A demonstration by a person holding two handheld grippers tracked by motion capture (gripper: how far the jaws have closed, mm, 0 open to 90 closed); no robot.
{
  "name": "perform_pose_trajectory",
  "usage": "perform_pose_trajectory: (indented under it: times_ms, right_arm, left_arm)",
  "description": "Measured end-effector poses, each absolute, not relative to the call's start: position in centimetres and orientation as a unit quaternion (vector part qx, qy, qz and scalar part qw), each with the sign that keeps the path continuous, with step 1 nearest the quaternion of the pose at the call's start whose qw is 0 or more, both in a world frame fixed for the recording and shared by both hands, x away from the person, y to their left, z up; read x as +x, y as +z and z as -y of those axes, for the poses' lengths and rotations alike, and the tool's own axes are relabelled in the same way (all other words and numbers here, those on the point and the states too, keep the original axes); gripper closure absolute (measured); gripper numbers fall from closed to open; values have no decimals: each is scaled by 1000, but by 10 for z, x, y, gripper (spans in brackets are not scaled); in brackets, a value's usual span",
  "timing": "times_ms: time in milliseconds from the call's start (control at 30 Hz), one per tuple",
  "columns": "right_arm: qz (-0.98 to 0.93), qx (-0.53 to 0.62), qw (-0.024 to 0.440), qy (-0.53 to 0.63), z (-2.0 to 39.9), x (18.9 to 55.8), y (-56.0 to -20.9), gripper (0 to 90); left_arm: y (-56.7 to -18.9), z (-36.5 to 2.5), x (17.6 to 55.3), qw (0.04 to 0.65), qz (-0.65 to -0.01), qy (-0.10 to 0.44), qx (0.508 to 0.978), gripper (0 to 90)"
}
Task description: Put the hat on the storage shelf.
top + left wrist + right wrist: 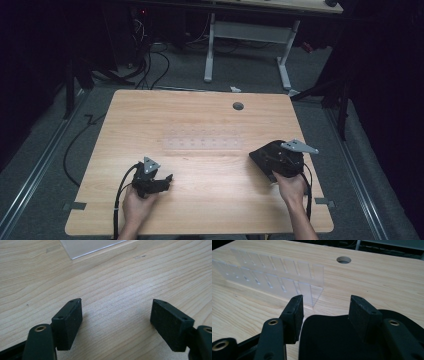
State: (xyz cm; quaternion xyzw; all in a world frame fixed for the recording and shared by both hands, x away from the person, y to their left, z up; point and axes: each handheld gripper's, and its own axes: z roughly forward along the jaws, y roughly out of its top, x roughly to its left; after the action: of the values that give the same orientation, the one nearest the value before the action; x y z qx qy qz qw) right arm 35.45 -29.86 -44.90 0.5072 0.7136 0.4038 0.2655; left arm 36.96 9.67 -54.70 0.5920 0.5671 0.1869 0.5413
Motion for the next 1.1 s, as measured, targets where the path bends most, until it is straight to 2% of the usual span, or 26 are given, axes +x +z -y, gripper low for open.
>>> perform_pose_trajectory:
  times_ms: [600, 1100]
  right_arm:
    - [-656, 568, 287, 406, 358, 350, -450, 447]
    - [-634, 599, 296, 389, 384, 354, -461, 410]
  left_arm:
    - [-547, -97, 370, 541, -568, 187, 591, 261]
    - [-547, -97, 369, 541, -568, 187, 591, 260]
